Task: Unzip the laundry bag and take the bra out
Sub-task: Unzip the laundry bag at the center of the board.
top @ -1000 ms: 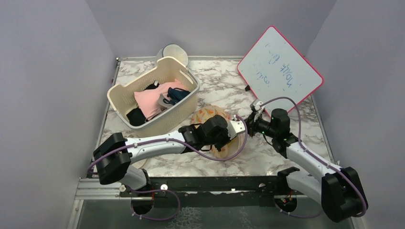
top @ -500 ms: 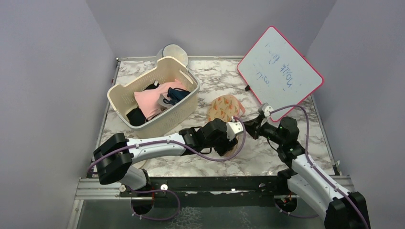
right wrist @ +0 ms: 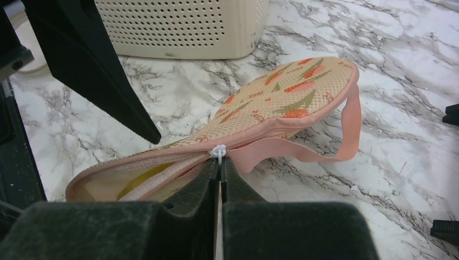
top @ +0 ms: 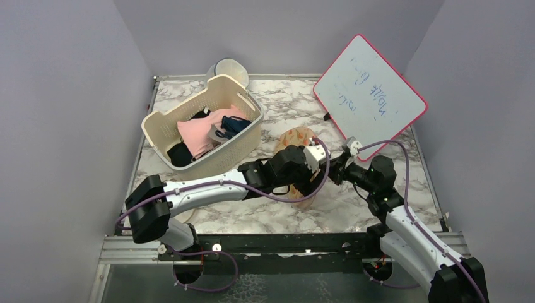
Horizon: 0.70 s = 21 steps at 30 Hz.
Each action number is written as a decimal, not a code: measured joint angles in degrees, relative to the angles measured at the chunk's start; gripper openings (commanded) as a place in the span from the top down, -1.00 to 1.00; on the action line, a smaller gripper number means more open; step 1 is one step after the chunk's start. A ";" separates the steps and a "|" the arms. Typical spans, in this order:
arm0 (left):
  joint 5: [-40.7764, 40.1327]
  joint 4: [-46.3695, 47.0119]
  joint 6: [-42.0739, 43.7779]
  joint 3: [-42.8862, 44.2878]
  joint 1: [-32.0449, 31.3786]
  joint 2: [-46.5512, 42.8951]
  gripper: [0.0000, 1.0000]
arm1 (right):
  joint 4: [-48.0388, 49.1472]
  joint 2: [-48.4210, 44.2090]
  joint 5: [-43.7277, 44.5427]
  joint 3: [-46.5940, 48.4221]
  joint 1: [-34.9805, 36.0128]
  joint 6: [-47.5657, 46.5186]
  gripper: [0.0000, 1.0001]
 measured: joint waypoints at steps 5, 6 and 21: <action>-3.37 -1.25 -1.68 4.66 0.09 0.85 0.16 | 0.00 0.07 -0.13 0.00 0.00 0.02 0.99; -4.09 -1.42 -1.73 5.31 0.11 1.29 0.17 | 0.02 0.07 -0.15 0.00 0.00 0.02 0.99; -8.63 -5.60 -0.39 8.74 0.13 5.57 1.00 | -0.76 -0.07 -0.28 0.04 0.00 0.02 0.99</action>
